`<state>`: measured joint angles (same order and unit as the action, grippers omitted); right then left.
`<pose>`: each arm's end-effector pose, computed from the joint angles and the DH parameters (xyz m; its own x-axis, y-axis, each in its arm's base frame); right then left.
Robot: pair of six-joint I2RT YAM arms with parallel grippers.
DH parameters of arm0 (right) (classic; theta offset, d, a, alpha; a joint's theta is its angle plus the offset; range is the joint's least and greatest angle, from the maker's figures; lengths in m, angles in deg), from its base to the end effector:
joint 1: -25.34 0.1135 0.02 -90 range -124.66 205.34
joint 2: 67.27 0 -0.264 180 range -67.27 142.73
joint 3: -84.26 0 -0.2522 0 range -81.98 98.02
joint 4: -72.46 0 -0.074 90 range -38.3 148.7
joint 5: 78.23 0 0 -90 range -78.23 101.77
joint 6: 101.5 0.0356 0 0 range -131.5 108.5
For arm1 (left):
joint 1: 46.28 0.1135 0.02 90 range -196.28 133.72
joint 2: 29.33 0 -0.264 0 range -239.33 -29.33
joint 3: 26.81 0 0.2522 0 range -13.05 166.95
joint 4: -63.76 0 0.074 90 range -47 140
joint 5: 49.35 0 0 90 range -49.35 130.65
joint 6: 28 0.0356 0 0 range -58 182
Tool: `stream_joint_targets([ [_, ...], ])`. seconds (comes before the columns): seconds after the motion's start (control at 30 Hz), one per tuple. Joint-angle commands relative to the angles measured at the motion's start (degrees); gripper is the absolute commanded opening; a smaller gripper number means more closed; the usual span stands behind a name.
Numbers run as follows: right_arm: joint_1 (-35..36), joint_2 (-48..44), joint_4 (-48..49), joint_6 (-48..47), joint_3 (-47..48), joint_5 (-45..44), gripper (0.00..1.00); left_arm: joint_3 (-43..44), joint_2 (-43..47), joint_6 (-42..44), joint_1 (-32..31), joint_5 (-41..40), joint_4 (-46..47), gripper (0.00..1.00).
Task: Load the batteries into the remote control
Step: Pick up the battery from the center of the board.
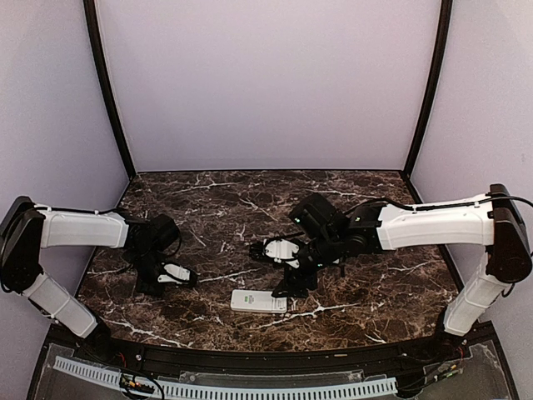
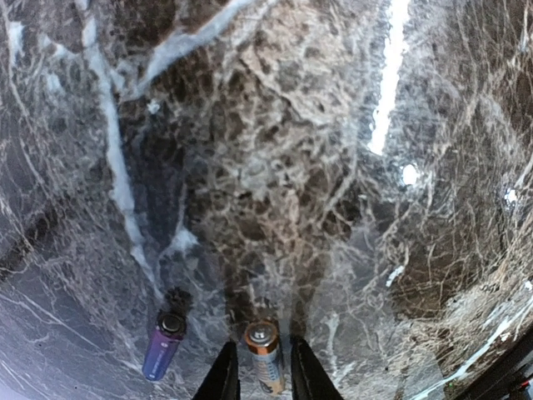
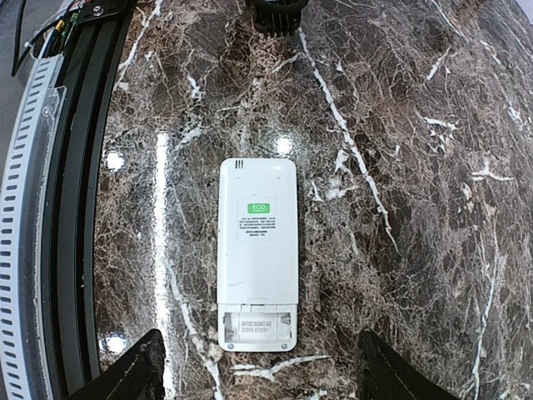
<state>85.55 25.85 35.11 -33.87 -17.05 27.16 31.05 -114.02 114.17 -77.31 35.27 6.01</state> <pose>0.1635 0.3047 0.2292 -0.0115 -0.7586 -0.6515 -0.9978 0.0517 -0.0427 0.1996 -0.1162 0.1536 -0.1238 0.9922 0.0158 0.9839 0.1207 0.1319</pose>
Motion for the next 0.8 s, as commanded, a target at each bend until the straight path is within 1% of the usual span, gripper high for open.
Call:
stream_joint_targets([
  [0.0,-0.2,0.2,0.5,0.0,0.6,-0.6,0.75,-1.2,0.5,-1.9,-0.3,0.8,-2.1,0.23],
  [0.1,-0.2,-0.1,0.6,-0.3,0.5,-1.0,0.75,-1.8,0.0,-2.3,-0.3,1.1,-2.2,0.25],
  [0.17,-0.2,-0.3,0.8,-0.3,0.4,-1.0,0.75,-2.0,-0.3,-2.3,-0.3,1.1,-1.5,0.24],
  [0.23,-0.2,-0.5,0.9,-0.2,0.3,-1.1,0.75,-1.9,-0.5,-2.3,-0.3,1.2,-1.1,0.17],
  [0.27,-0.2,-0.5,0.9,-0.3,0.2,-1.2,0.75,-1.8,-0.5,-2.4,-0.3,1.2,-1.0,0.11],
  [0.3,-0.2,-0.5,0.9,-0.3,0.2,-1.4,0.75,-1.8,-0.5,-2.5,-0.3,1.2,-0.8,0.08],
  [0.33,-0.2,-0.5,0.9,-0.3,0.3,-1.4,0.75,-1.7,-0.5,-2.6,-0.3,1.3,-0.8,0.02],
  [0.37,-0.2,-0.5,0.9,-0.3,0.2,-1.5,0.75,-1.7,-0.2,-2.8,-0.3,1.6,-0.8,0.01],
  [0.53,-0.2,-0.5,0.6,-0.4,0.5,-1.5,0.75,-0.8,1.2,-4.5,-0.6,3.1,-2.9,0.00],
  [0.63,-0.2,-0.8,0.4,-0.1,0.7,-1.6,0.75,2.4,2.7,-6.8,-0.8,6.1,-4.1,0.00],
  [0.77,-0.4,-2.5,1.0,1.2,1.2,-2.1,0.75,7.8,5.4,-13.1,-0.8,11.5,-3.3,0.00],
])
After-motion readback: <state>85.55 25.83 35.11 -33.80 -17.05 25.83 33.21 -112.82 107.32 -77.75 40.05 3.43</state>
